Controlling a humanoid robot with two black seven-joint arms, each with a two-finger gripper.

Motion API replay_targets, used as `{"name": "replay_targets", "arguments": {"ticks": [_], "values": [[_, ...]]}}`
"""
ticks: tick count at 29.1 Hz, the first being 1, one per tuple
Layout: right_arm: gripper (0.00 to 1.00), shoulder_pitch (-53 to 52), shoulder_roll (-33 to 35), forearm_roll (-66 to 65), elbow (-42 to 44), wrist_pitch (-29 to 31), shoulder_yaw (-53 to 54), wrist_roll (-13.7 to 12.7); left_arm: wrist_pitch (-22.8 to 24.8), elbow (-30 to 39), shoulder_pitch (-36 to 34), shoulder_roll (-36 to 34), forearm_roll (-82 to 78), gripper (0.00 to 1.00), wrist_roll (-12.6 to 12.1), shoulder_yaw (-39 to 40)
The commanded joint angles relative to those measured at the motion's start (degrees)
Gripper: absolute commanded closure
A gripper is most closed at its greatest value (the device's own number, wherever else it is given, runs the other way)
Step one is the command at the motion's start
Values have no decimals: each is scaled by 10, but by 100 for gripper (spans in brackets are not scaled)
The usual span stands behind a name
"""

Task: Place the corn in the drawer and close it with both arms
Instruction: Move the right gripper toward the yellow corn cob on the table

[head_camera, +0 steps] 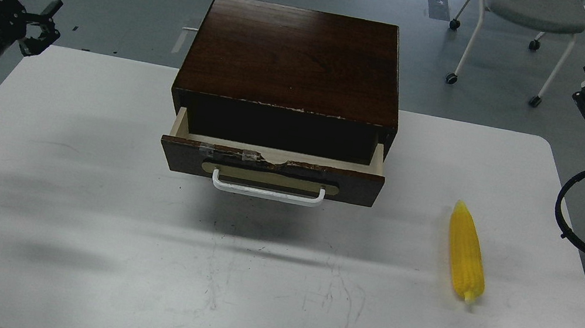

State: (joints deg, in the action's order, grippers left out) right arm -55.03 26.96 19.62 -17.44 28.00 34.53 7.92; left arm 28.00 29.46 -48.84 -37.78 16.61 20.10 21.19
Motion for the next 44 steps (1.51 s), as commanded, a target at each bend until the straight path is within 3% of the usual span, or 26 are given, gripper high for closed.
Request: {"name": "replay_targets", "arguments": {"ticks": [1,9,12,17,19,21,28,31,32,37,44], "values": [[0,0,0,0,1,0,-3,5,0,1,-1,-1,1,0,4,0],[0,-2,6,-12,-2,0,-11,20,0,-3,0,3,5,0,11,12],[0,-55,55,-76,-3,0,-88,20,0,-8,1,1,6,0,17,45],[0,-133,84,-136,-3,0,-219,24,0,-8,0,3,6,0,15,45],[0,-173,86,-165,-5,0,-288,55,0,-8,1,5,5,0,17,39],[0,-195,86,-188,-10,0,-320,67,0,-7,0,9,4,0,17,38],[0,-276,96,-384,-132,0,-417,62,0,-8,1,10,1,0,10,37],[0,-297,146,-535,-262,0,-423,39,0,-8,1,7,1,0,9,36],[0,-300,167,-596,-322,0,-423,15,0,-9,1,6,1,0,9,36],[0,-291,231,-747,-508,0,-420,-48,0,-19,2,6,1,0,10,36],[0,-248,252,-815,-604,0,-434,-137,0,-24,2,6,1,0,17,38]]}}
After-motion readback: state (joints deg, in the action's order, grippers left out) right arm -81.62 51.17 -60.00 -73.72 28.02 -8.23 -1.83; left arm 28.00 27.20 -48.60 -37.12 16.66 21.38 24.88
